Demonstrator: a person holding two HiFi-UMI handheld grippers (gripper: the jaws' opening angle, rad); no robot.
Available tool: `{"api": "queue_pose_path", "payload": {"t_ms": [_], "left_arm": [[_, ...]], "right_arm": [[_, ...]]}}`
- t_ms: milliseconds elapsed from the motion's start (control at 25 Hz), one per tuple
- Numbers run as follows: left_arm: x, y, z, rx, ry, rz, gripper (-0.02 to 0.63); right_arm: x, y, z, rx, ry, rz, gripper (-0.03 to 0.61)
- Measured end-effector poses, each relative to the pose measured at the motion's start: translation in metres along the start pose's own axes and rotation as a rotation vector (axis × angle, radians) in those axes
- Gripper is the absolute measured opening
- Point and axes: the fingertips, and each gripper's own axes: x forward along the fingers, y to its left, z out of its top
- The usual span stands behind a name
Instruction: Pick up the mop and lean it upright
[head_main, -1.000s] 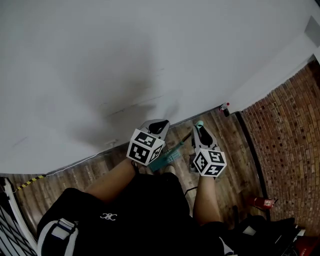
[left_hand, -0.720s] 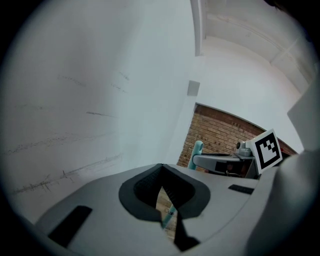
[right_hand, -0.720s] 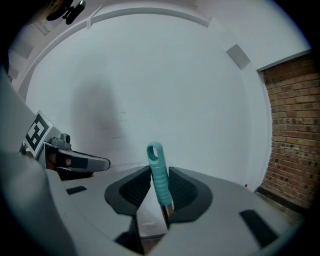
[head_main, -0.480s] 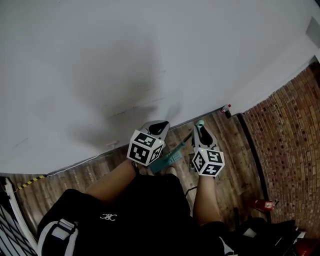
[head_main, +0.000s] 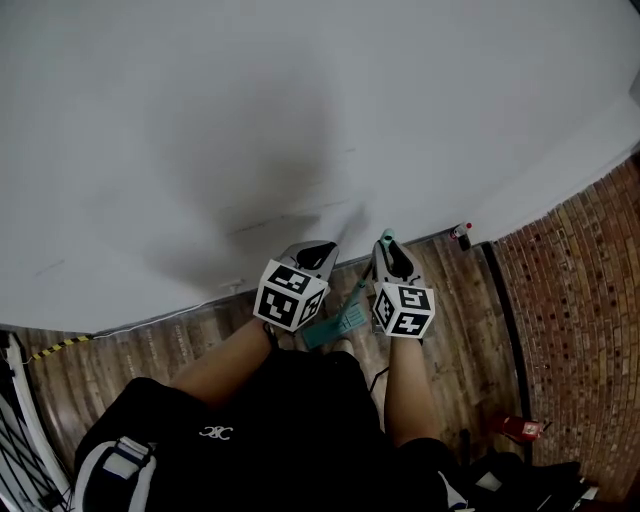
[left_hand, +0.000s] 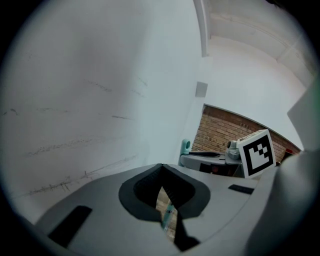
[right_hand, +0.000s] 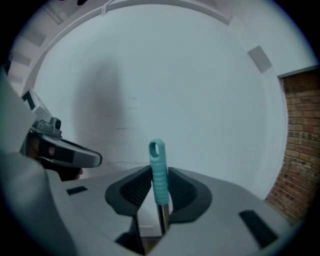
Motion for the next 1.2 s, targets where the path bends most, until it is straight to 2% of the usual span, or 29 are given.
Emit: {"api": "queue_pose_path", "payload": {"t_ms": [640, 880, 960, 1040, 1080, 1120, 1200], "left_arm": [[-0.041, 0.039, 0.002, -0.036, -0.053, 0.116, -0.002], [-0.055, 0.047, 0.005, -0.036, -0.074, 0.135, -0.002], [-0.058, 0.050, 0.006, -0.036, -0.080, 0.140, -0.002], [-0.060, 0.053, 0.005, -0.037, -0.081, 0.142, -0.002], [-0.060, 0.053, 0.005, -0.038, -0.082, 0.140, -0.002], [-0.061, 0.053, 0.005, -0.040, -0.084, 0.138, -0.002], [-0.061, 0.053, 0.005, -0.042, -0.089, 0.134, -0.002]], "right_arm": [[0.090, 0.058, 0.002, -0.093, 0.095, 0.117, 0.112], [0.111, 0.069, 0.000, -0.084, 0.134, 0.120, 0.112], [0.114, 0.070, -0.003, -0.048, 0.141, 0.143, 0.114], [0.119, 0.070, -0.019, 0.005, 0.189, 0.189, 0.128], [0.118, 0.069, -0.030, 0.019, 0.213, 0.206, 0.271], [0.115, 0.067, -0.038, 0.029, 0.215, 0.209, 0.304], [0.100, 0.061, -0.041, 0.068, 0.163, 0.194, 0.304]]}}
